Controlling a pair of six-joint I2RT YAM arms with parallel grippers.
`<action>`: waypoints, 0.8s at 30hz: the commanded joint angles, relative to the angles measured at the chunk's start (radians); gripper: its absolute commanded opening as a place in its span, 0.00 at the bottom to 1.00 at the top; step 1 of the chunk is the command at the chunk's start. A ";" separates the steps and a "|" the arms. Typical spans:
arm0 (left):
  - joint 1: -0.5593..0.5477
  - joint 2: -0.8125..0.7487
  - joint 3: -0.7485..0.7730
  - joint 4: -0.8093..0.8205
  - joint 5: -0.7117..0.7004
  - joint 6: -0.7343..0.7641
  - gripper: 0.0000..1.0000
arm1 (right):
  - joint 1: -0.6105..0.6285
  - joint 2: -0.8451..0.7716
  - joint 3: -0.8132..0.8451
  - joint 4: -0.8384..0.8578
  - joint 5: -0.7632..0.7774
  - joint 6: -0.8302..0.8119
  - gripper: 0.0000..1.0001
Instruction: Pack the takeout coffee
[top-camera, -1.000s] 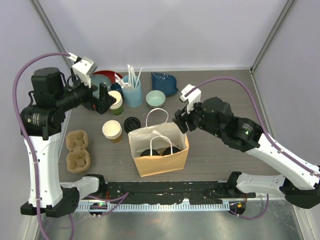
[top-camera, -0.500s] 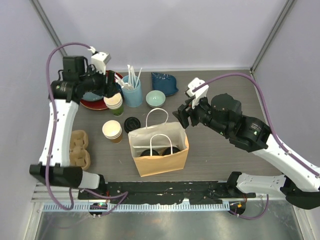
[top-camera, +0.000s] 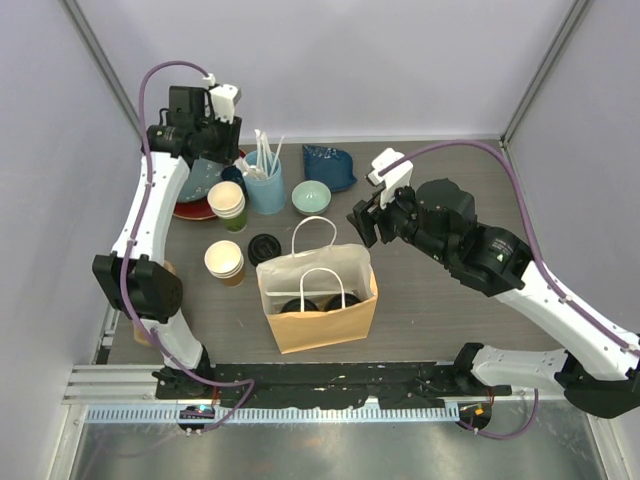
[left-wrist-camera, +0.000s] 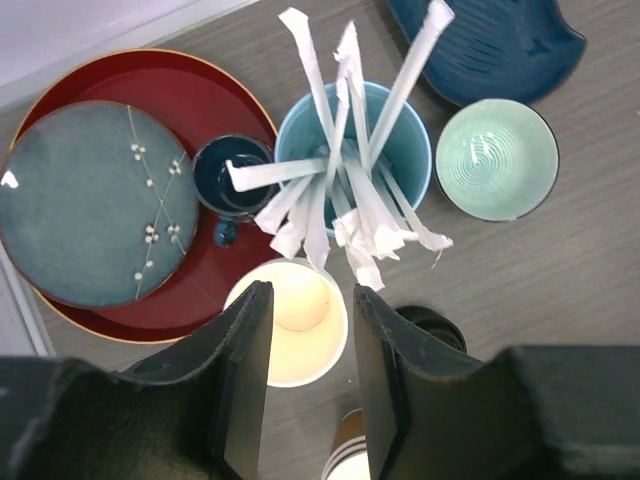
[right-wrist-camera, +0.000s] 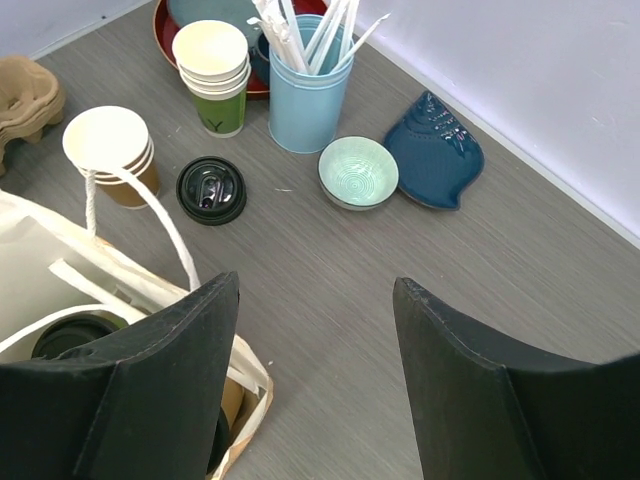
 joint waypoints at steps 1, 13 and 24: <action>0.005 0.042 0.087 0.054 -0.051 0.015 0.39 | -0.037 0.011 0.008 0.060 -0.020 -0.012 0.68; -0.029 0.272 0.375 0.008 0.118 -0.088 0.39 | -0.106 0.026 -0.018 0.063 -0.089 0.000 0.68; -0.155 0.410 0.487 0.027 -0.038 -0.029 0.41 | -0.138 0.026 -0.030 0.062 -0.106 0.003 0.68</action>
